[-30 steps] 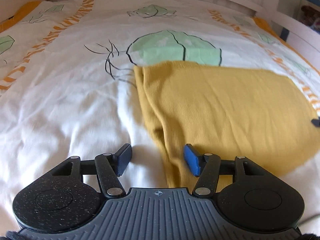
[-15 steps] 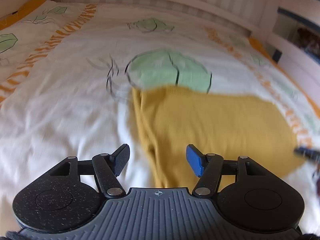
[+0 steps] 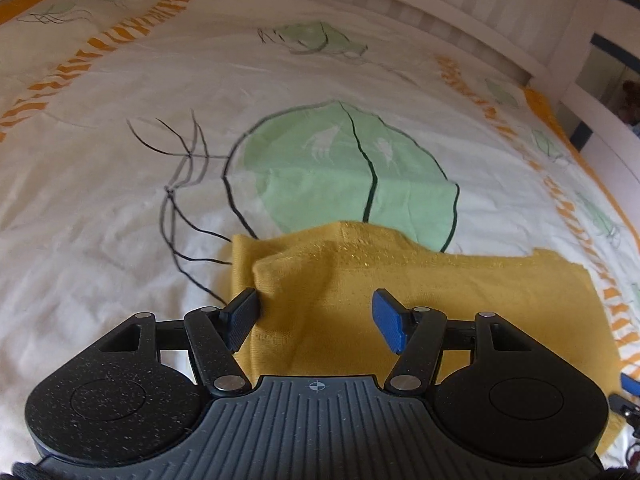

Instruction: Fold small clothes

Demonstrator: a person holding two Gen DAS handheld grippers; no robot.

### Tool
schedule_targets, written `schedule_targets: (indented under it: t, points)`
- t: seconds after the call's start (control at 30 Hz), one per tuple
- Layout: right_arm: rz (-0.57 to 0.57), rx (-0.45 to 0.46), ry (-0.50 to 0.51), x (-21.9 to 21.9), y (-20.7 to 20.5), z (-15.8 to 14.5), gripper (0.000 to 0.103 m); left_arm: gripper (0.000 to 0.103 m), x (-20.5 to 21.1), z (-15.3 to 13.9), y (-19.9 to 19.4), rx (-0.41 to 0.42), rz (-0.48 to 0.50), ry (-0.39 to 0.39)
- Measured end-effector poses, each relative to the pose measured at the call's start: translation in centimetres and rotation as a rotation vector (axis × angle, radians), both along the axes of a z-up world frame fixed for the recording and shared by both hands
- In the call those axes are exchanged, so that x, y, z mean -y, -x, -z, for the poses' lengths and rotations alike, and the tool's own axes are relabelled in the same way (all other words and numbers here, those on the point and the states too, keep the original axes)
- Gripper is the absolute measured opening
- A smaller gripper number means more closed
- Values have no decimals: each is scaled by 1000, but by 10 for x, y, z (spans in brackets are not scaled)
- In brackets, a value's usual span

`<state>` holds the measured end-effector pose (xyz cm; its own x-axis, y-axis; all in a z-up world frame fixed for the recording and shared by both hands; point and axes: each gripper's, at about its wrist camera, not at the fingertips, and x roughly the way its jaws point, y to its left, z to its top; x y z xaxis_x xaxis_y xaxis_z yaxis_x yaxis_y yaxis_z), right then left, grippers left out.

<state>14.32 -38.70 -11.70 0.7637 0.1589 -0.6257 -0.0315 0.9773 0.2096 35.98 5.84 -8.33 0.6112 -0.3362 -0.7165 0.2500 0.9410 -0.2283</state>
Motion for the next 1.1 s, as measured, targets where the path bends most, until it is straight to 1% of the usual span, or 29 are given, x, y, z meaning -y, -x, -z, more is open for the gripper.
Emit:
schedule_targets:
  t: [0.13,0.17,0.27,0.3,0.33,0.4,0.43,0.5,0.53,0.63,0.67,0.73,0.77,0.87,0.93,1.03,1.1]
  points:
    - [-2,0,2,-1,0,0,89,60,3,5,-6,-19,4,-8]
    - [-2,0,2,-1,0,0,89,60,3,5,-7,-15,-10,-9]
    - [-2,0,1,-1,0,0,89,60,-2,4,-6,17,-91,-25]
    - [-2,0,1,-1,0,0,89,60,-4,4,-6,25,-107,-26]
    - [-3,0,1,-1,0,0,89,60,-5,5,-7,24,-98,-20]
    - [-5,0,2,-1,0,0,90,60,-5,8,-9,20,-68,-12]
    - [-6,0,3,-2,0,0,90,60,-5,7,-8,34,-54,-10]
    - [-6,0,4,-2,0,0,91,60,-2,3,-3,83,7,21]
    - [-6,0,3,-2,0,0,91,60,0,0,2,117,42,24]
    - [-7,0,4,-2,0,0,91,60,13,-9,22,234,173,-27]
    - [-6,0,4,-2,0,0,91,60,15,-11,26,255,190,-49]
    - [-6,0,4,-2,0,0,91,60,16,-13,28,269,156,-78]
    - [-6,0,4,-2,0,0,91,60,13,-14,27,272,118,-86]
    - [-6,0,3,-2,0,0,91,60,8,-15,25,274,-15,-147]
    - [-7,0,3,-2,0,0,91,61,5,-16,26,247,-40,-138]
    - [-9,0,1,-2,-1,1,92,61,8,-13,29,201,-78,-178]
    - [-10,0,0,-2,-1,1,93,61,5,-9,34,162,-85,-157]
